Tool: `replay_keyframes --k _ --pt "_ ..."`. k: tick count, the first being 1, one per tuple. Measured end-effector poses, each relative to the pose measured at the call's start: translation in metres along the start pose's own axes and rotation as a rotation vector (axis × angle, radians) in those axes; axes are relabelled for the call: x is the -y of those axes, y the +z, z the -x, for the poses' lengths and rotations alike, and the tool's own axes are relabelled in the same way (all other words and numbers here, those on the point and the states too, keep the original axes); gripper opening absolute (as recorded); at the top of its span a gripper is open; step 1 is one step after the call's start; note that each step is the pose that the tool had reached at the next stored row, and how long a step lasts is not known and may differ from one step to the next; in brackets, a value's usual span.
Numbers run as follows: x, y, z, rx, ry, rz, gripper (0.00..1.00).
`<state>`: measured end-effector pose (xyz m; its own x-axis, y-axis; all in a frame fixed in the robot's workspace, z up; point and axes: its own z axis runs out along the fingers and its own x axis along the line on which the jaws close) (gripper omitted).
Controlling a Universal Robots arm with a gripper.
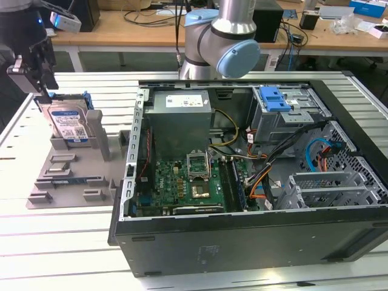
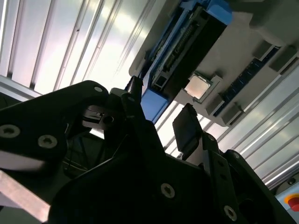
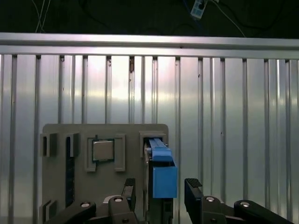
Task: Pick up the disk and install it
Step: 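Pick up the disk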
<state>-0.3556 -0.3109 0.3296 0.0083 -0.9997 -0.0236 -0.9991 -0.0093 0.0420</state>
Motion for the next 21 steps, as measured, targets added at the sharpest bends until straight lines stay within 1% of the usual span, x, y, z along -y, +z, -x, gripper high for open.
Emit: replay_keyframes --k 7,10,13,15,17,21 --pt "0.0011 0.0136 0.0017 -0.0008 -0.016 0.0004 0.54" --pt "0.0015 0.0219 0.002 -0.0011 -0.021 0.0006 0.54" --pt "0.0021 0.0323 0.0024 -0.0013 -0.026 0.0007 0.54" --pt "0.0023 0.0359 0.0025 -0.0014 -0.028 0.0008 0.54" --pt "0.0028 0.0421 0.0025 -0.0015 -0.031 0.0009 0.54" --pt "0.0029 0.043 0.0025 -0.0016 -0.031 0.001 0.54"
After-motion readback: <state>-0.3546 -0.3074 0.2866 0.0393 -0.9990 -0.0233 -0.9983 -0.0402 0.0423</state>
